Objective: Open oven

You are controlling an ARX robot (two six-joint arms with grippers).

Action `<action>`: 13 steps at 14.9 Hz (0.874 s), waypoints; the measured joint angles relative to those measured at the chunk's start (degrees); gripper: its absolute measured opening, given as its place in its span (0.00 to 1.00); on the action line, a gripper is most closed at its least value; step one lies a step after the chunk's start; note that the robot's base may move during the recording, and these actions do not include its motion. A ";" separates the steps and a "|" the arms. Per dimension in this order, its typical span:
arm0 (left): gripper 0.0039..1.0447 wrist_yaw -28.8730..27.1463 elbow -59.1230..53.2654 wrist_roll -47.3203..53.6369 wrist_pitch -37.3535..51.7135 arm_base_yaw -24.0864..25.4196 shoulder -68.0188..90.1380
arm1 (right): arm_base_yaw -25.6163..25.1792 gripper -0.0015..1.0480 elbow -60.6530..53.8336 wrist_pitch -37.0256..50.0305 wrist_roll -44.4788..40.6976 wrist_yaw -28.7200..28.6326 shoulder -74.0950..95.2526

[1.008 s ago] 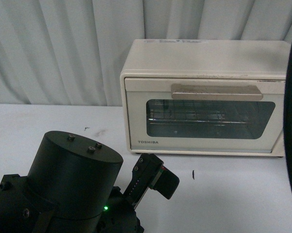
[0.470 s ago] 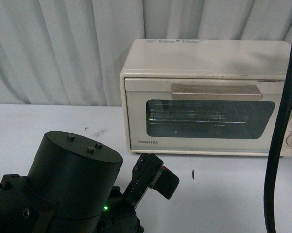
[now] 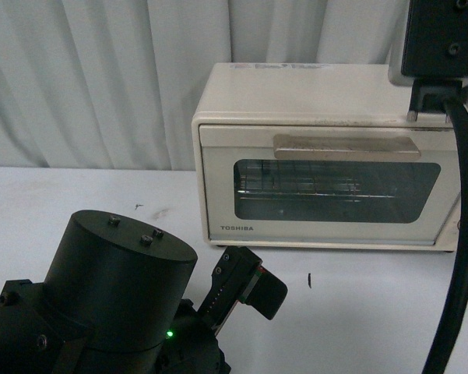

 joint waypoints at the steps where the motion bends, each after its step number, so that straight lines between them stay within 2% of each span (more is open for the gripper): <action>1: 0.94 0.02 0.00 0.00 0.00 0.00 0.00 | 0.07 0.02 -0.07 -1.40 0.00 -0.57 -0.07; 7: 0.94 0.02 0.00 0.00 0.02 0.00 0.00 | 1.46 0.02 1.05 -2.95 0.72 -2.16 4.20; 13: 0.94 0.02 0.00 0.00 0.02 0.00 0.00 | 0.63 0.02 4.00 -3.02 1.62 -3.41 8.24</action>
